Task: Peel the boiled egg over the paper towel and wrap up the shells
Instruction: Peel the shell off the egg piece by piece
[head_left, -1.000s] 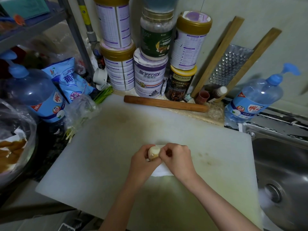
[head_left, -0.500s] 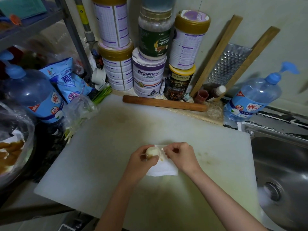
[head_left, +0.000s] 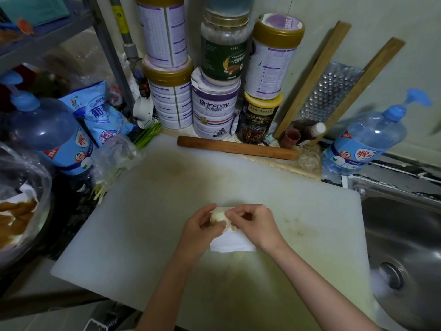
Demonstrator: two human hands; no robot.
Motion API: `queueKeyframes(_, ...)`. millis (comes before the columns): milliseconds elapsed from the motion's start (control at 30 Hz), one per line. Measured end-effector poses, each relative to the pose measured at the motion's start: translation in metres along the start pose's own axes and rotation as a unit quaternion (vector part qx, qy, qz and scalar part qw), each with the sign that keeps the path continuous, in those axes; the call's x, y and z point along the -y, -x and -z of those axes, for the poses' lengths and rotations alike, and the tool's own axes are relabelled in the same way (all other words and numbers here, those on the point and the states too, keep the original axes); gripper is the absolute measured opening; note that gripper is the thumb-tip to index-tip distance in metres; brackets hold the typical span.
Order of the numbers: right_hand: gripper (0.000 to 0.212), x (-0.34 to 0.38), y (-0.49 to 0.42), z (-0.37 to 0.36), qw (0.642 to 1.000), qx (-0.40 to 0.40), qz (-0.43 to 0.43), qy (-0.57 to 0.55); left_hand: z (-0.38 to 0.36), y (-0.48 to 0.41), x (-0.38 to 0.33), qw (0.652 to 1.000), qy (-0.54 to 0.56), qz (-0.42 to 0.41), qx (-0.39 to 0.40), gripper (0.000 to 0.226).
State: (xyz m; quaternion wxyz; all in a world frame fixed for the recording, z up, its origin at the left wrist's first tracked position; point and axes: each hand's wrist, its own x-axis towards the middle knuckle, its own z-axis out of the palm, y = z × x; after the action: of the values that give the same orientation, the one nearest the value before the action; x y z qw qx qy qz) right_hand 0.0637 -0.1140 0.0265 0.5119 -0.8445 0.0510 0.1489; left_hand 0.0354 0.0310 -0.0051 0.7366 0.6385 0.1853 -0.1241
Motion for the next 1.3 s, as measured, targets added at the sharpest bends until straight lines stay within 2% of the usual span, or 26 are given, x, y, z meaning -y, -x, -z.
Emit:
queueKeyframes(100, 0.010, 0.001, 0.001, -0.001, 1.000, -0.015, -0.008, -0.008, -0.002, 0.000, 0.000, 0.998, -0.054, -0.017, 0.001, 0.042)
queueKeyframes(267, 0.012, 0.005, 0.007, -0.007, 0.998, -0.041, 0.017, 0.034, -0.011, 0.003, 0.000, 0.989, -0.126, -0.053, -0.056, 0.038)
queueKeyframes(533, 0.012, 0.009, 0.009, -0.007, 0.998, -0.038, 0.012, 0.048, -0.013, 0.004, -0.002, 0.979, -0.158, -0.086, -0.095, 0.033)
queueKeyframes(733, 0.016, 0.012, 0.013, -0.013, 0.992, -0.054, 0.040, 0.106, -0.016, 0.006, -0.001, 0.972, -0.180, -0.096, -0.114, 0.031)
queueKeyframes(900, 0.016, 0.011, 0.014, -0.015, 0.978, -0.082, 0.063, 0.179, -0.017, 0.007, -0.001, 0.971, -0.194, -0.093, -0.107, 0.030)
queueKeyframes(1067, 0.013, 0.011, 0.010, -0.012, 0.969, -0.075, 0.090, 0.220, -0.015, 0.004, -0.004, 0.969, -0.205, -0.104, -0.094, 0.026)
queueKeyframes(1167, 0.010, 0.009, 0.007, -0.008, 0.974, -0.065, 0.085, 0.202, -0.012, 0.002, -0.006, 0.973, -0.195, -0.097, -0.071, 0.024)
queueKeyframes(1300, 0.011, 0.005, -0.001, 0.002, 0.991, -0.006, 0.040, 0.126, -0.004, -0.003, -0.008, 0.991, -0.124, -0.054, -0.024, 0.024)
